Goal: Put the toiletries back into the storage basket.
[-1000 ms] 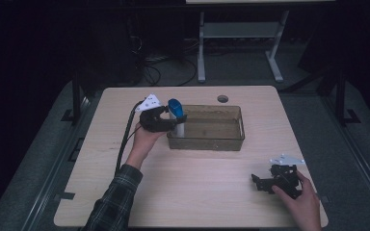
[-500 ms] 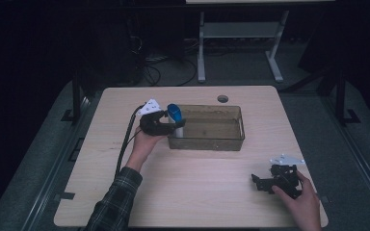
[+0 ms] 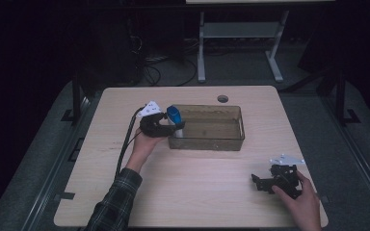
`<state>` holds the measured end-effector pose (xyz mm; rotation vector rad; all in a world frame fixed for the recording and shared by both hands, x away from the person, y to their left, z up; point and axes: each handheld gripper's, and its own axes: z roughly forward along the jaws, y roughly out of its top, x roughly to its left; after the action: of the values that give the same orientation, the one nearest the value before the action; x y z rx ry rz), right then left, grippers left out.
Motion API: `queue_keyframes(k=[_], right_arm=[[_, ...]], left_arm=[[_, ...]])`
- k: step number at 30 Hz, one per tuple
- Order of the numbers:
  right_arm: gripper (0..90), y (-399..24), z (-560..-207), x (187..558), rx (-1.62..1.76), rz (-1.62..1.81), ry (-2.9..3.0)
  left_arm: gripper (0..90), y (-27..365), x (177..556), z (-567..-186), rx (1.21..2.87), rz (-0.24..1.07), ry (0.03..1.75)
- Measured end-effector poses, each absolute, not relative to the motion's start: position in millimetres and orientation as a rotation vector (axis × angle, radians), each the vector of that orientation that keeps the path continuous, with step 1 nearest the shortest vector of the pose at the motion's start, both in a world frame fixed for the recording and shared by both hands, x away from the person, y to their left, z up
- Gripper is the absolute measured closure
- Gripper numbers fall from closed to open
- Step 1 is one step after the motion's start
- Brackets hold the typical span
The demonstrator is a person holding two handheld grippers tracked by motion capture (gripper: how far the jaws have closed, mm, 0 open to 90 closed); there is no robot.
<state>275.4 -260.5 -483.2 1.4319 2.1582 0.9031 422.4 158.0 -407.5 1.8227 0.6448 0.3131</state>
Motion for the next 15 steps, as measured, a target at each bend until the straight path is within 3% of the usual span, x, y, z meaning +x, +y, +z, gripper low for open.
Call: queue_keyframes(k=[7, 15], right_arm=[[0.7, -260.5, -483.2, 275.4, 1.432, 0.903, 2.158], [0.7, -260.5, -483.1, 275.4, 1.432, 0.903, 2.158]], left_arm=[[32.2, 156.2, 420.8, -406.5, 1.837, 0.334, 0.639], [16.3, 158.2, 419.6, -402.6, 1.833, 0.348, 0.649]])
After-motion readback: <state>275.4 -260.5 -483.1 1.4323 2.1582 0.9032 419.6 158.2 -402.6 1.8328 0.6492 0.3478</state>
